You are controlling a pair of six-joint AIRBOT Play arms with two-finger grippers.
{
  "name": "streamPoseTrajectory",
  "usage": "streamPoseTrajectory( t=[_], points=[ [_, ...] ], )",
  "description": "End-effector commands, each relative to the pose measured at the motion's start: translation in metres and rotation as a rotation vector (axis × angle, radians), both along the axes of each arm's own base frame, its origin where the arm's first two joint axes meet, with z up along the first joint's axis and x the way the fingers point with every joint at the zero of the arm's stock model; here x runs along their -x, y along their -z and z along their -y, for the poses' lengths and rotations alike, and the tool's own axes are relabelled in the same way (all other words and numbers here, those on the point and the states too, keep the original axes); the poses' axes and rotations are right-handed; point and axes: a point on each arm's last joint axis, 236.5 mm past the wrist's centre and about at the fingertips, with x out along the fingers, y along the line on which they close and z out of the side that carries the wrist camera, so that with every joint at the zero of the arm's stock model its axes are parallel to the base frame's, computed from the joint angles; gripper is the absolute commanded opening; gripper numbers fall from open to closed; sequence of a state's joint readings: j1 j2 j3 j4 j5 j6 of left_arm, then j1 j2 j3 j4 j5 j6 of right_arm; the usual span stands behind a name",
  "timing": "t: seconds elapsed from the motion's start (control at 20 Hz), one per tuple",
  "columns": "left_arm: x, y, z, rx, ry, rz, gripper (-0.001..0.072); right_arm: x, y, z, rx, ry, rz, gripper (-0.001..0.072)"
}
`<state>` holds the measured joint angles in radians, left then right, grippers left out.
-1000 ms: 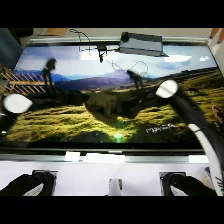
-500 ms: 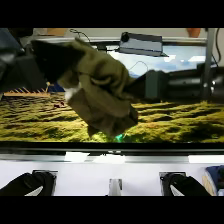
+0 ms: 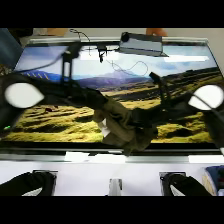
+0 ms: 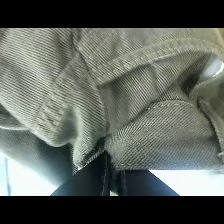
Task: Fold the shirts.
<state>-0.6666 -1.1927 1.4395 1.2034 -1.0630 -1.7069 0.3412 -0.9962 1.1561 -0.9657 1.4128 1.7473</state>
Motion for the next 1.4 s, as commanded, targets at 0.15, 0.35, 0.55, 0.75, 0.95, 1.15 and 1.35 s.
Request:
streamPoseTrajectory(
  t=[0.15,0.35,0.55,0.75,0.95,1.15,1.35],
  points=[
    [-0.065,0.101,0.029,0.028,-0.108,-0.263,0.0644,-0.105,0.072,-0.003,0.01,0.21,0.171,0.0576],
    [-0.083,0.082,-0.046,-0.042,-0.109,-0.299,0.072,-0.123,0.058,0.058,0.336,0.109,0.327,0.0654],
    [-0.041,0.11,-0.129,-0.25,-0.092,-0.499,0.072,-0.12,0.061,0.17,0.513,0.22,0.193,0.0656],
    [0.016,0.158,-0.133,-0.295,-0.068,-0.6,0.072,-0.103,0.083,0.234,0.356,0.424,0.022,0.0646],
    [0.086,0.204,-0.098,-0.218,-0.022,-0.742,0.072,-0.068,0.128,0.225,0.275,0.382,-0.108,0.0648],
    [0.115,0.236,-0.058,-0.157,-0.024,-0.755,0.072,-0.046,0.154,0.217,0.262,0.355,-0.179,0.0647],
    [0.12,0.254,-0.034,-0.151,-0.029,-0.736,0.072,-0.043,0.156,0.215,0.255,0.353,-0.192,0.0646]
  ],
)
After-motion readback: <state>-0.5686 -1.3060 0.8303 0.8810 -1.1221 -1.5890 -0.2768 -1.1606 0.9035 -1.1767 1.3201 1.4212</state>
